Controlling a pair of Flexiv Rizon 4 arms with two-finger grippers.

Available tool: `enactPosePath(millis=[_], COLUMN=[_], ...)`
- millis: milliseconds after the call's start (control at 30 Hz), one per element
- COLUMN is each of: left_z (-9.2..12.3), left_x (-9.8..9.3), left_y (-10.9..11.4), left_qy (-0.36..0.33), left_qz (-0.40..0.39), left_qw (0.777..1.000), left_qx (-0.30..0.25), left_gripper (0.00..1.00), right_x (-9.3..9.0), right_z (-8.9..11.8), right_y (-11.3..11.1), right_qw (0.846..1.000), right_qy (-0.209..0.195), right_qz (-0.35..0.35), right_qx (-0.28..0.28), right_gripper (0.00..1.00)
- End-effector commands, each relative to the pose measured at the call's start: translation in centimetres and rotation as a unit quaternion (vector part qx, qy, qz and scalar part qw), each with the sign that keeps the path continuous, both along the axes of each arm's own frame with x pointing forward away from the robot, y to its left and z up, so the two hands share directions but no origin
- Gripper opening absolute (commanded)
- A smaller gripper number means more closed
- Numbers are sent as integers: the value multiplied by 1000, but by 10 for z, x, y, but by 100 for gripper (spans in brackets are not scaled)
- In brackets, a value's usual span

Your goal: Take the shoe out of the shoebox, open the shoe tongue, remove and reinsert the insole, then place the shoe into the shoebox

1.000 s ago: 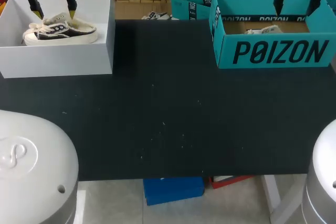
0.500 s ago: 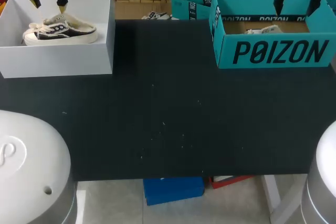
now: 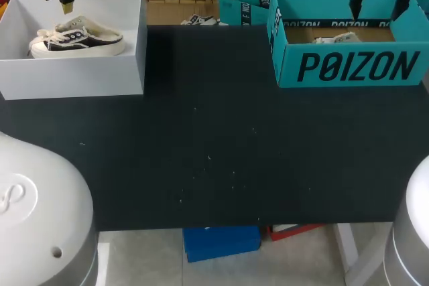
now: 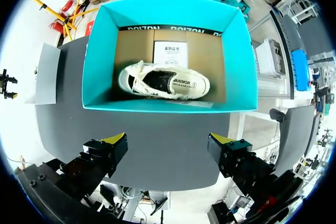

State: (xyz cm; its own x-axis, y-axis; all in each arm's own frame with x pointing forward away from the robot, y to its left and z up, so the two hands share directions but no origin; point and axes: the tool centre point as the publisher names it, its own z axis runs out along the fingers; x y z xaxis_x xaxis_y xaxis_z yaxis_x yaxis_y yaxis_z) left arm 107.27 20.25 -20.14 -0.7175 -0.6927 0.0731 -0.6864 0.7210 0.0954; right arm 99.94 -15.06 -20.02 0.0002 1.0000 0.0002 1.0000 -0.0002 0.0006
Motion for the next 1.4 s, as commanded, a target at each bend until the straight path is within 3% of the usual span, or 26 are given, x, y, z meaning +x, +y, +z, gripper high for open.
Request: enactPosePath(millis=[33,133,567,600,700,833,900,933,1400], left_z=[2,-2,-25,-27,-34,-41,-42,-43,-44], left_x=[5,2,27,28,31,34,36,37,37], left_y=[0,-4,11,12,14,18,21,22,23], left_qy=[20,4,-12,-14,-13,-12,-4,-7,-9], left_qz=[-2,-39,-179,-188,-223,-259,-273,-282,-292], left_qw=[1000,999,982,980,973,965,961,958,955], left_qx=[16,5,-59,-57,-49,-44,-48,-40,-41], left_gripper=[100,100,100,95,44,36,47,100,100], right_x=[0,0,0,0,0,0,0,0,0], right_z=[0,0,0,0,0,0,0,0,0], right_y=[0,0,0,0,0,0,0,0,0], right_qw=[1000,1000,1000,1000,1000,1000,1000,1000,1000], right_qy=[0,0,0,0,0,0,0,0,0], right_qz=[0,0,0,0,0,0,0,0,0], right_qx=[0,0,0,0,0,0,0,0,0], right_gripper=[100,100,100,100,100,100,100,100,100])
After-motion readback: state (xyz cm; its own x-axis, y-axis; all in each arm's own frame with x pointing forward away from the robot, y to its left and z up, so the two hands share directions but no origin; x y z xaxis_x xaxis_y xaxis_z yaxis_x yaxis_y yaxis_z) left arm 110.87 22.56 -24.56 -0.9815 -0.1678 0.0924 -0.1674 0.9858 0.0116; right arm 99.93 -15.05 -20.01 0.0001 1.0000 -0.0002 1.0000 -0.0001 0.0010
